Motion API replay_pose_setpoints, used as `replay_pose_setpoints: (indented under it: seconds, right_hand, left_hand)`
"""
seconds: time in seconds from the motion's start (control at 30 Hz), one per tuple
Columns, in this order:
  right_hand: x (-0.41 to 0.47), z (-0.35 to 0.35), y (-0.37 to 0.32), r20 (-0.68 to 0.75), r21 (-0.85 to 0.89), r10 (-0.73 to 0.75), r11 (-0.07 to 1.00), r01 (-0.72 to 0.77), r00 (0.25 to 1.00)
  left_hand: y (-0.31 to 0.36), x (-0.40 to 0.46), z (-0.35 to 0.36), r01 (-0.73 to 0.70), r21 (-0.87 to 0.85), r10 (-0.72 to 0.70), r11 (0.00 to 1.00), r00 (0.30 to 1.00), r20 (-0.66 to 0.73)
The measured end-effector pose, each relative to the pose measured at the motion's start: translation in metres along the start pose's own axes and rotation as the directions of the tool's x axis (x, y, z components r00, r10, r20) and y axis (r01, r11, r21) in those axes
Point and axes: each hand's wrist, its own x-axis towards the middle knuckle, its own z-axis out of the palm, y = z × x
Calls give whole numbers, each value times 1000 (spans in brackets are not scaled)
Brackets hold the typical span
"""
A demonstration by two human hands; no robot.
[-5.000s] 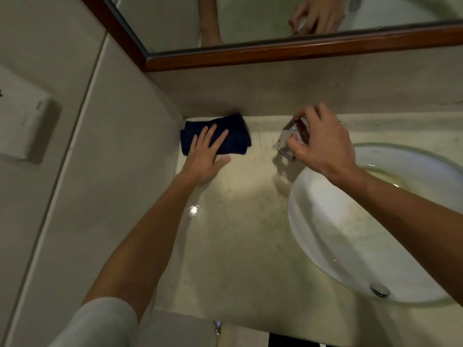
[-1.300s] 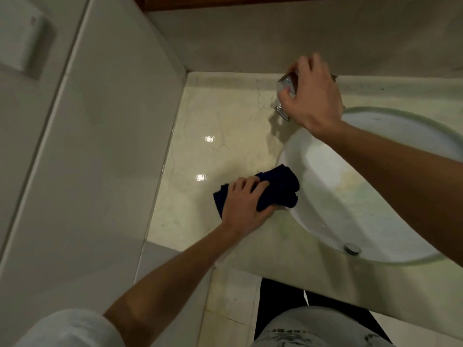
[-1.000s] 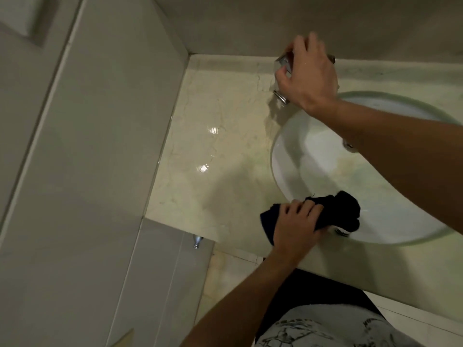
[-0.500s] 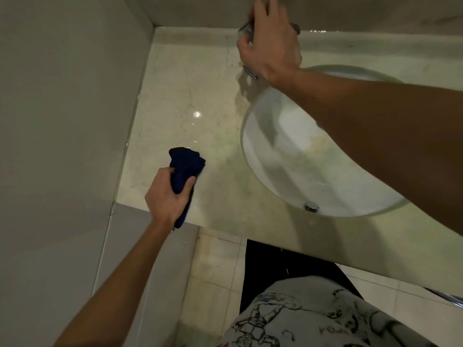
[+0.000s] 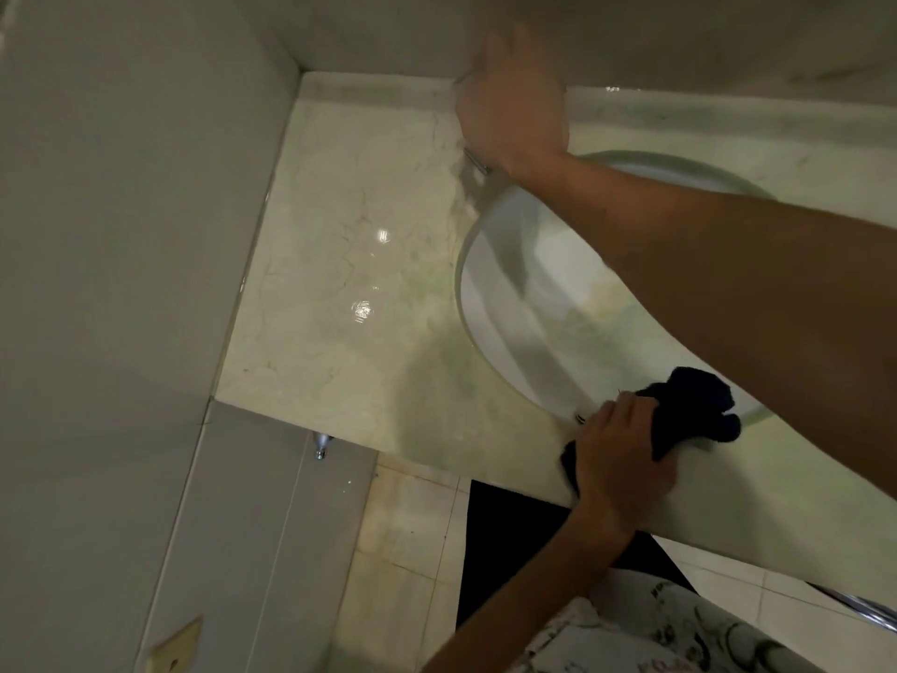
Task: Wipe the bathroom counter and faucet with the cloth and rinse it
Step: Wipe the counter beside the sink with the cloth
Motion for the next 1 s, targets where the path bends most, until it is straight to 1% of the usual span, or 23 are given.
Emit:
replay_pose_setpoints:
  seconds: [0.03,0.1,0.13,0.2,0.27,0.37,0.43,0.5,0.57,0.63,0.7,0.77,0.8,0.87,0.93,1.0]
  right_hand:
    - [1,-1,1,4,18,1,1000,-1,1000]
    - [1,-1,0,4,45,3,999,-3,1000]
    - [1,-2,0,5,51,2,999,-3,1000]
    - [1,-2,0,15,66,10,998,-11,1000]
    - [1,-2,0,24,94,20,995,-22,1000]
    - [0,-1,-1,10,103,27,994,-28,1000]
    - [0,1,-2,-3,87,26,996,-26,1000]
    - [1,2,-3,-20,71,28,997,-27,999]
    - [2,4,-4,-30,55,33,998,-31,999]
    - [3,6,-4,-31,51,35,998,-33,999]
    - [3,7,-4,-32,53,32,998,-30,999]
    - [4,8,-4,-35,57,42,998,-40,998]
    - [4,7,-4,-33,60,49,997,-46,998]
    - [4,7,-5,-28,63,61,996,-59,998]
    - [3,6,-6,-33,70,73,995,-70,997]
    - [2,5,-6,-40,83,83,993,-79,996]
  left_hand:
    - [4,5,-7,74,-98,-73,992,997,17]
    - [-3,12,-32,229,-321,-226,919,973,48]
    - [-11,17,-48,272,-407,-288,872,957,23]
    - [-38,31,-85,283,-488,-372,826,923,-94]
    - [-73,56,-127,279,-472,-420,836,880,-223]
    - [-125,106,-192,270,-332,-390,904,840,-378]
    - [-159,147,-222,315,-254,-398,914,814,-423]
    - [-188,186,-235,367,-189,-413,911,803,-430]
    - [-204,217,-229,371,-123,-389,920,831,-398]
    - [-200,237,-205,331,-33,-320,943,875,-364]
    - [-181,248,-178,260,46,-233,965,920,-316]
    - [-159,253,-154,150,88,-126,985,964,-234]
    - [-151,252,-146,98,95,-76,991,974,-215]
    - [-143,250,-142,62,41,-51,997,973,-223]
    - [-145,246,-149,84,-95,-106,992,962,-251]
    - [-156,245,-164,164,-192,-220,968,921,-320]
